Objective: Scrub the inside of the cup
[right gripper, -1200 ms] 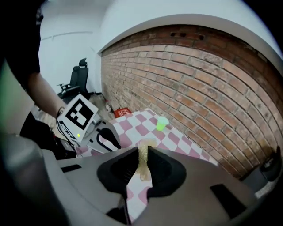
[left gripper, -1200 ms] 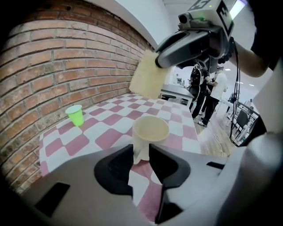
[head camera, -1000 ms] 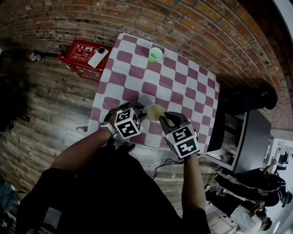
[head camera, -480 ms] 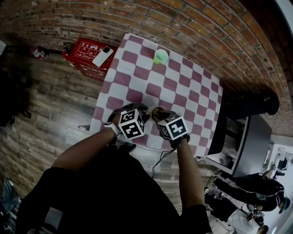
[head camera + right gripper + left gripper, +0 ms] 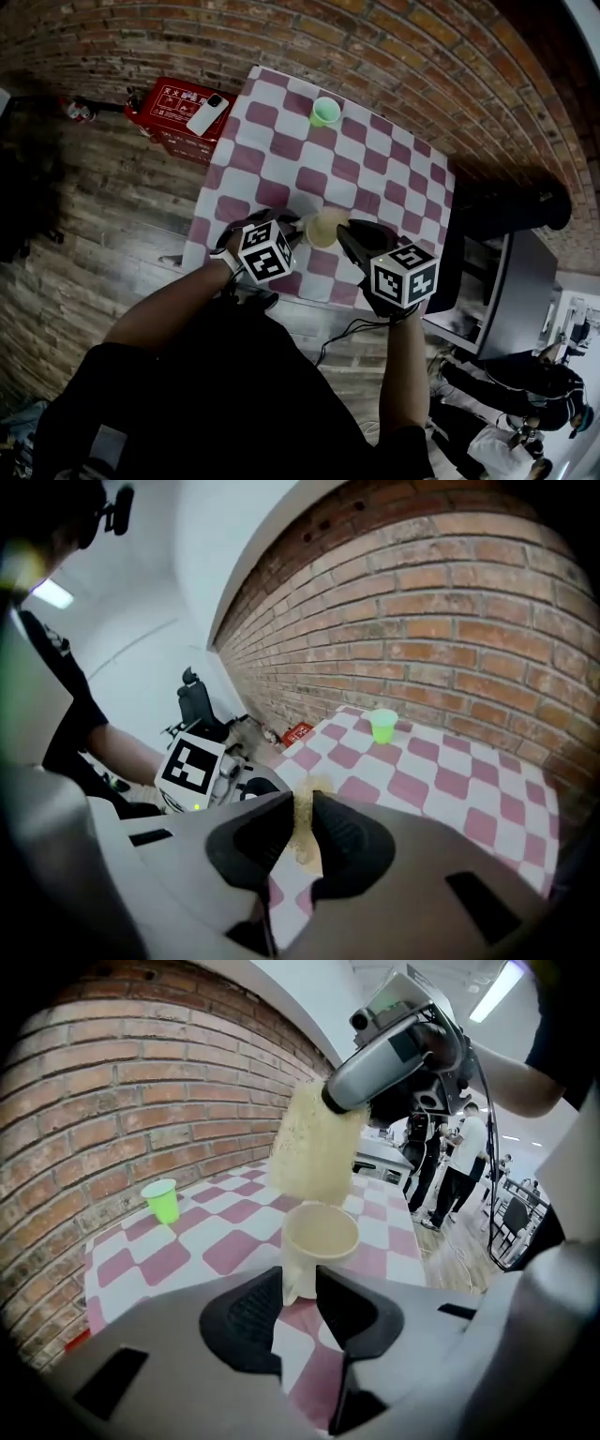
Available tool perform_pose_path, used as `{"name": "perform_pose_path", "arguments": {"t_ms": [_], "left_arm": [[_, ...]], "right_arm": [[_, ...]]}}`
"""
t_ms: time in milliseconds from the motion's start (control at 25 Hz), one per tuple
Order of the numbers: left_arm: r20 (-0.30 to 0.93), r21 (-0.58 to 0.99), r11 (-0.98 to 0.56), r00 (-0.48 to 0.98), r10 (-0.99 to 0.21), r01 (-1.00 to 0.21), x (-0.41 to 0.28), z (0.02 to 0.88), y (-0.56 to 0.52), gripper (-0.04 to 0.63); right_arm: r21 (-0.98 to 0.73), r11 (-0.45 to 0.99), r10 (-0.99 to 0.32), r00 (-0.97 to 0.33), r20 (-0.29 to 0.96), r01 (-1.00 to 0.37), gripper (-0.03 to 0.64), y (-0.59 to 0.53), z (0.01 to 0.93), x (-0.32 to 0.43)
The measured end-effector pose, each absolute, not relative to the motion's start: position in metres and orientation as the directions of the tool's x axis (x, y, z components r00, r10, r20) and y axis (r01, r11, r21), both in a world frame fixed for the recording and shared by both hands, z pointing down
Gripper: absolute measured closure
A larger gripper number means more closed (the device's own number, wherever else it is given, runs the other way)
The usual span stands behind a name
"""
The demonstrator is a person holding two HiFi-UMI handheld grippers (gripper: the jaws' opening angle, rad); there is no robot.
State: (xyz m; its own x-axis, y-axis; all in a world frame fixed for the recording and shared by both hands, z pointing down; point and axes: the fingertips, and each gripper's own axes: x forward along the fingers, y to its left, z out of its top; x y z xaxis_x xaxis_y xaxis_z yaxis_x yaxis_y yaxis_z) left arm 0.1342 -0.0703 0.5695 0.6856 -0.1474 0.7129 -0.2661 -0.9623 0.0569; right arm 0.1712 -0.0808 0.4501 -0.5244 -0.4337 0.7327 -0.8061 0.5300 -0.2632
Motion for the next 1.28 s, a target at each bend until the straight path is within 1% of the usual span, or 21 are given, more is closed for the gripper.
{"name": "perform_pose_path", "arguments": {"t_ms": [80,160,280,480,560,640,720,840,1000,1080,1160,1200,1280], "left_arm": [[0.714,0.058,-0.962,0.685,-0.147,-0.268,0.134,0.57,-0.07,0.476],[0.715,0.057,-0.962,0.683,-0.147,-0.267,0.134,0.57,-0.07,0.476],[0.716,0.056,-0.963,0.683,-0.144,-0.262,0.134,0.569,-0.068,0.476],[0.724,0.062,-0.963,0.676,-0.137,-0.261,0.126,0.573,-0.063,0.476],[0.727,0.069,-0.962,0.673,-0.133,-0.265,0.124,0.575,-0.061,0.476],[0.726,0.075,-0.96,0.675,-0.132,-0.268,0.123,0.575,-0.061,0.476],[0.724,0.079,-0.959,0.677,-0.133,-0.272,0.122,0.574,-0.062,0.476],[0.72,0.081,-0.958,0.68,-0.135,-0.276,0.123,0.573,-0.064,0.476],[0.715,0.081,-0.961,0.687,-0.13,-0.266,0.128,0.57,-0.064,0.476],[0.713,0.077,-0.962,0.688,-0.131,-0.263,0.129,0.57,-0.064,0.476],[0.714,0.078,-0.962,0.688,-0.13,-0.262,0.13,0.57,-0.064,0.476],[0.715,0.079,-0.962,0.687,-0.129,-0.263,0.13,0.57,-0.064,0.476],[0.716,0.081,-0.961,0.686,-0.128,-0.265,0.13,0.57,-0.065,0.476]], "right_arm": [[-0.16,0.6,-0.408,-0.471,0.782,-0.784,0.545,-0.078,0.452,0.175],[-0.096,0.658,-0.357,-0.421,0.834,-0.747,0.545,-0.073,0.469,0.174],[-0.093,0.675,-0.296,-0.384,0.875,-0.732,0.545,-0.067,0.508,0.165],[-0.036,0.714,-0.216,-0.269,0.939,-0.699,0.545,-0.063,0.568,0.158],[-0.091,0.689,-0.188,-0.299,0.936,-0.719,0.545,-0.064,0.575,0.154],[-0.197,0.614,-0.184,-0.382,0.906,-0.764,0.545,-0.068,0.568,0.152],[-0.285,0.529,-0.211,-0.45,0.868,-0.799,0.545,-0.072,0.553,0.154],[-0.37,0.445,-0.28,-0.519,0.808,-0.816,0.545,-0.074,0.523,0.159],[-0.478,0.357,-0.428,-0.595,0.68,-0.802,0.545,-0.074,0.47,0.169],[-0.497,0.31,-0.535,-0.581,0.613,-0.81,0.545,-0.078,0.442,0.179],[-0.467,0.266,-0.618,-0.521,0.589,-0.843,0.545,-0.079,0.427,0.19],[-0.442,0.251,-0.635,-0.491,0.596,-0.861,0.545,-0.077,0.427,0.193],[-0.381,0.238,-0.618,-0.442,0.65,-0.893,0.545,-0.071,0.445,0.193]]}}
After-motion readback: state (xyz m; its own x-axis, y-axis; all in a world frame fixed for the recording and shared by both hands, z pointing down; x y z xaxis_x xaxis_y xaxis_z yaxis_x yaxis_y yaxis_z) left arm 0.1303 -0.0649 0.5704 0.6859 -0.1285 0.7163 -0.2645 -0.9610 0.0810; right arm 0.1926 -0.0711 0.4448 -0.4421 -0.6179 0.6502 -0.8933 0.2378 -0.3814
